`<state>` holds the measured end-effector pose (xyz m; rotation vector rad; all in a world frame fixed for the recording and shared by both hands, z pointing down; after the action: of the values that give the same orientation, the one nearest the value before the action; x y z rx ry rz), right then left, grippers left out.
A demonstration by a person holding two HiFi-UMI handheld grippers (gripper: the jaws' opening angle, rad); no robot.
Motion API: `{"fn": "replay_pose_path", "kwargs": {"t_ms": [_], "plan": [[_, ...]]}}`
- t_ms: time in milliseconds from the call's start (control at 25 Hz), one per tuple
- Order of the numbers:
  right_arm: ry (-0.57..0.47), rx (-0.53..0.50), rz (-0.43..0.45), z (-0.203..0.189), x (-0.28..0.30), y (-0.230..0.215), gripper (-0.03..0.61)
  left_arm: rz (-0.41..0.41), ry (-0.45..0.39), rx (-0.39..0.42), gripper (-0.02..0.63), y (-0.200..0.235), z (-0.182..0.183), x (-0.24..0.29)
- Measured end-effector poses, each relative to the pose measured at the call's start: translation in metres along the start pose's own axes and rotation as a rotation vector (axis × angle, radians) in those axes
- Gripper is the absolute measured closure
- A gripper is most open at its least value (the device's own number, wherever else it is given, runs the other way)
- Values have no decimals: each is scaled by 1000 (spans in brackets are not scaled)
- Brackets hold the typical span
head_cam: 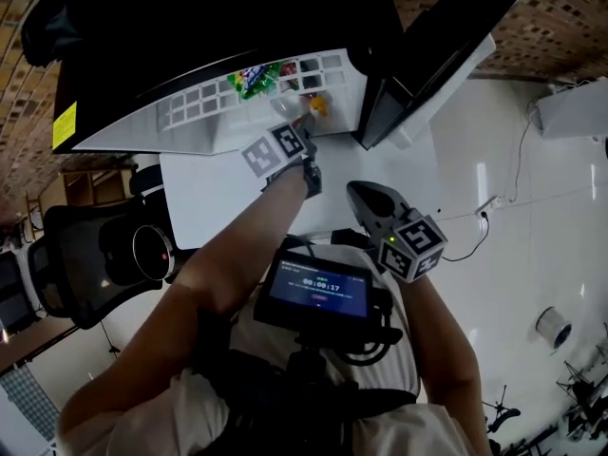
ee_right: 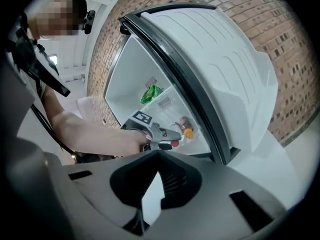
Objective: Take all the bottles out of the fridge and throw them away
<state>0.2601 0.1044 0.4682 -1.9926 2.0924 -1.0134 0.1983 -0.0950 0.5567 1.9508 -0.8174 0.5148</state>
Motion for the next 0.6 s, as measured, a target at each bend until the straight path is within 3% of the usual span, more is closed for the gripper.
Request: {"fn": "replay_pose_path", "kwargs": {"t_ms": [240, 280, 600], "plan": [[53, -25, 17, -9, 1, 2, 577, 54, -25, -16, 335, 13, 6, 2], [61, -24, 20, -11, 0, 1, 577, 35, -29, -30, 443, 10, 5, 2], [105, -19, 64, -16, 4, -12, 577, -165, -29, -109, 459, 12, 12, -11]]}}
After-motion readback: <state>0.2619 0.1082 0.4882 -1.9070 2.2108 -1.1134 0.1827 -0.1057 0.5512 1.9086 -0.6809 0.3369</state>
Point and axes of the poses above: the fingertips, and each gripper's own axes: x forward along the fingers, y to its left, z out of its top, the point moved 4 cm from there along -x, backward along the fingers, and after that the axes turned 10 degrees about -z, right-handed, at the moved point
